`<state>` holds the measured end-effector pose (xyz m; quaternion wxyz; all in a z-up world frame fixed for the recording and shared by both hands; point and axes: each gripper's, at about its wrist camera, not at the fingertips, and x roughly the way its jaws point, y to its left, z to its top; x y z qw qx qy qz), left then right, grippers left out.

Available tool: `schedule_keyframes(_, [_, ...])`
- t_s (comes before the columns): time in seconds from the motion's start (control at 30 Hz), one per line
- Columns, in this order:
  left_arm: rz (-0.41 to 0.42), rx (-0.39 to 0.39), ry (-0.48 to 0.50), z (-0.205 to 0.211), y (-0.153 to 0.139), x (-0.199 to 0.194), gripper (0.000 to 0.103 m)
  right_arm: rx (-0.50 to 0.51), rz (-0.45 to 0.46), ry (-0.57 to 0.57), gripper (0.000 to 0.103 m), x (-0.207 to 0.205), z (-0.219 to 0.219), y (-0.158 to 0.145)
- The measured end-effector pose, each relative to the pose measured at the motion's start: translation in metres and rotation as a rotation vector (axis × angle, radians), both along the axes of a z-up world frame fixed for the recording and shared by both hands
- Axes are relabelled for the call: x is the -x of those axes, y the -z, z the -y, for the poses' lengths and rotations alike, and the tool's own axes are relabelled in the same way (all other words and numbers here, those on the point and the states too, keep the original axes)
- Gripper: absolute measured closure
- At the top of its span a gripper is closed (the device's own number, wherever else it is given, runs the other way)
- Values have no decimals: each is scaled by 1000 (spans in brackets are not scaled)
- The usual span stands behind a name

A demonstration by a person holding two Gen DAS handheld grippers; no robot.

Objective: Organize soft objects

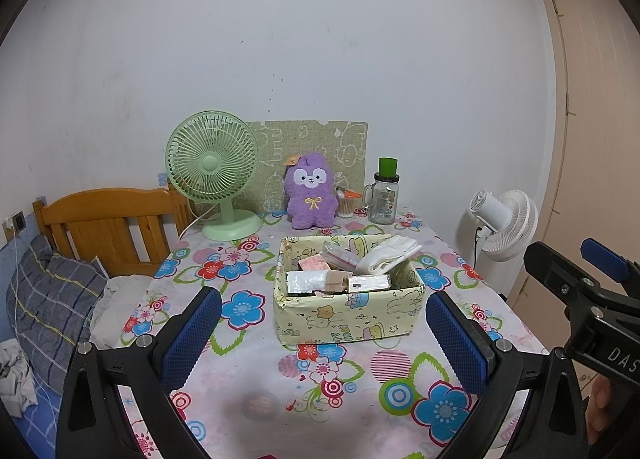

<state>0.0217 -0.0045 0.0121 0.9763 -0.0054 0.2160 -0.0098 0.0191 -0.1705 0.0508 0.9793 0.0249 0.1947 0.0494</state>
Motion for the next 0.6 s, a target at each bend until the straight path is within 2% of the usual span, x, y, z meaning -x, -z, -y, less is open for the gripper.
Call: schedule_keyframes(0.6, [-3,2,2,0,1,1,0,2,-2,-1,0,-1,0,0])
